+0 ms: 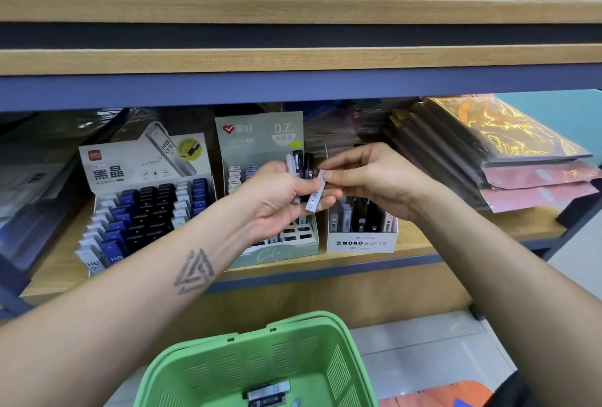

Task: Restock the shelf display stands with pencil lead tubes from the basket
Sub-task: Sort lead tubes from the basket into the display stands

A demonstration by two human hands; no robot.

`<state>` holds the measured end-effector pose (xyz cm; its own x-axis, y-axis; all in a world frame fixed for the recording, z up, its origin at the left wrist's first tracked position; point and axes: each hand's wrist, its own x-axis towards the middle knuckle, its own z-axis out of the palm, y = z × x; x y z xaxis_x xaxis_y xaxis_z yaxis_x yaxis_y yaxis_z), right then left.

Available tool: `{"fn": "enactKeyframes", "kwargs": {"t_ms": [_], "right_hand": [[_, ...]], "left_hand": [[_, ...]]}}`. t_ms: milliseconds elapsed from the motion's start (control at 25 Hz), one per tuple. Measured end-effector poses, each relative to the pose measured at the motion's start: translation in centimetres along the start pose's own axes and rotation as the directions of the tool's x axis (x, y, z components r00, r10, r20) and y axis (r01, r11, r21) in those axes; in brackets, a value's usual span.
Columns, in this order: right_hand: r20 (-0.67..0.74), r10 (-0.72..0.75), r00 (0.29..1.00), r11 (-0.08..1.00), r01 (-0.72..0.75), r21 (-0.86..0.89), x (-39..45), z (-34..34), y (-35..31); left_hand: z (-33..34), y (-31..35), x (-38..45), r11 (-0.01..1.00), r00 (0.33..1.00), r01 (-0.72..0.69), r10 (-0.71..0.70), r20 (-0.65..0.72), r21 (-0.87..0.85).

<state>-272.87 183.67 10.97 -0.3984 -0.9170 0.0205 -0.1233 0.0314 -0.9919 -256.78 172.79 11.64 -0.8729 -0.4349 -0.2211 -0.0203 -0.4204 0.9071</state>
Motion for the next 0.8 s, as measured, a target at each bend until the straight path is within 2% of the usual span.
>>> {"fn": "enactKeyframes", "kwargs": {"t_ms": [320,440,560,720,800], "right_hand": [[-0.092,-0.078,0.993,0.996,0.081,0.024,0.0,0.1,-0.6],[-0.075,-0.049,0.996,0.996,0.055,0.073,0.0,0.5,-0.6],[-0.028,-0.010,1.000,0.999,0.011,0.047,-0.1,0.8,-0.4],[-0.127,-0.063,0.990,0.983,0.084,0.166,0.1,0.3,-0.9],[-0.156,-0.101,0.983,0.988,0.118,0.104,0.0,-0.6,-1.4]], "left_hand": [[0.2,0.0,-0.7,0.990,0.995,0.043,-0.055,0.089,0.131],[0.4,0.1,-0.5,0.994,0.999,0.019,-0.024,0.038,0.104],[0.6,0.2,-0.3,0.997,1.000,0.001,-0.001,-0.001,0.073],[0.3,0.7,-0.3,0.991,1.000,0.015,-0.015,-0.001,0.131],[-0.1,1.4,-0.1,0.987,0.996,-0.028,0.041,-0.081,0.160]]}}
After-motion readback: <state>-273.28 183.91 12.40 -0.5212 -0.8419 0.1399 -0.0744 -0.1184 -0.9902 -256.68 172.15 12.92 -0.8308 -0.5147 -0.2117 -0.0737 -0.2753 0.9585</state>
